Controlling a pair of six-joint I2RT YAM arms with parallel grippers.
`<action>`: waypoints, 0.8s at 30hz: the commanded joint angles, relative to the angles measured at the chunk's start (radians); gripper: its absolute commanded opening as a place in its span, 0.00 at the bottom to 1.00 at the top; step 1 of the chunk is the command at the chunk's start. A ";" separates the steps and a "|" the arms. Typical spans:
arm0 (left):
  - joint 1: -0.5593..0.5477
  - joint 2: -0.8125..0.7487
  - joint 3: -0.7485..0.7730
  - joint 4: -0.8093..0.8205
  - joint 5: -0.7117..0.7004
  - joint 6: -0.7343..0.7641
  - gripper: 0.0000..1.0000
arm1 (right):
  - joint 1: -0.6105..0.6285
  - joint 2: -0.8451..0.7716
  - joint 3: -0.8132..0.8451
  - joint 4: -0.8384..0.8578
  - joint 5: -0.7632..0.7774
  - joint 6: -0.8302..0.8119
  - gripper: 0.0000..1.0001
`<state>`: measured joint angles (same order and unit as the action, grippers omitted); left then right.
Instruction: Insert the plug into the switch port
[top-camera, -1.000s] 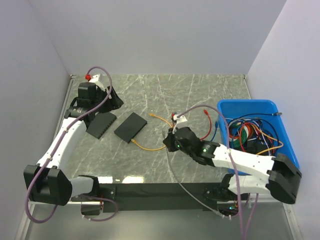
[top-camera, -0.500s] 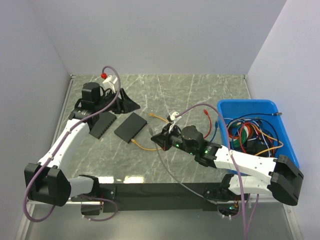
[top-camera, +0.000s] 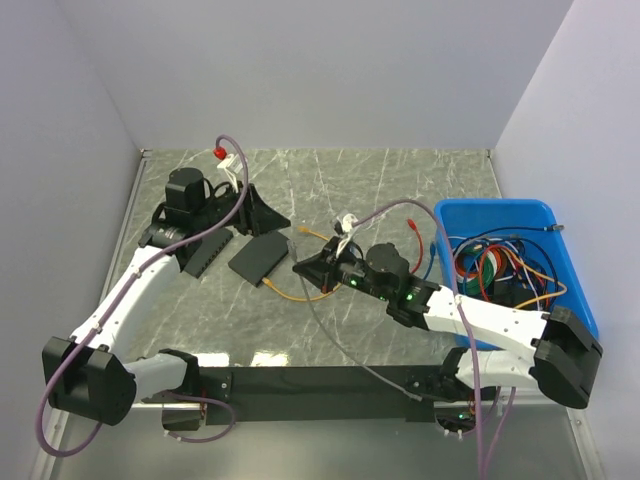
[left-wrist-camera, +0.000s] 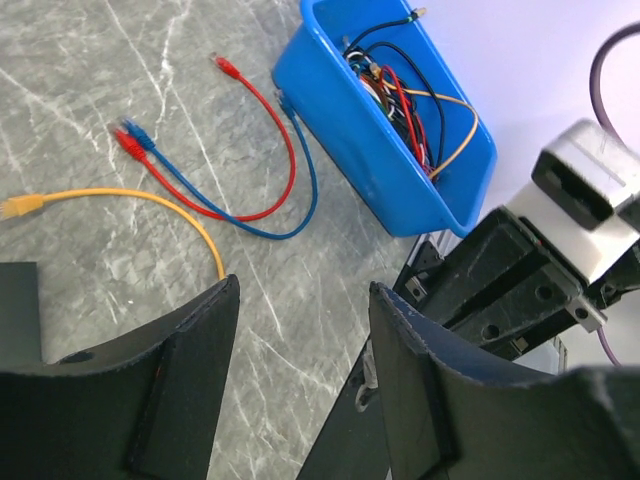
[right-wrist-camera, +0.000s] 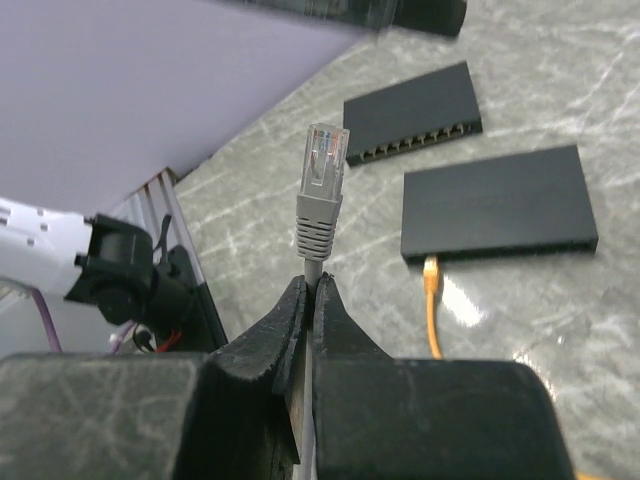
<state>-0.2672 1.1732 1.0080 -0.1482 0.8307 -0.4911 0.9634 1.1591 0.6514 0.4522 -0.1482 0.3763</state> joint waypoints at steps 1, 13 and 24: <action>-0.012 -0.023 -0.003 0.050 0.041 0.013 0.60 | -0.014 0.025 0.083 0.069 -0.024 0.004 0.00; -0.029 -0.035 -0.003 0.035 0.024 0.022 0.60 | -0.018 0.093 0.156 0.057 0.015 0.009 0.00; -0.032 -0.043 -0.002 0.032 0.013 0.025 0.56 | -0.026 0.126 0.160 0.072 0.067 0.032 0.00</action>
<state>-0.2932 1.1488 1.0027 -0.1394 0.8394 -0.4877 0.9443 1.2789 0.7700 0.4637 -0.1146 0.3962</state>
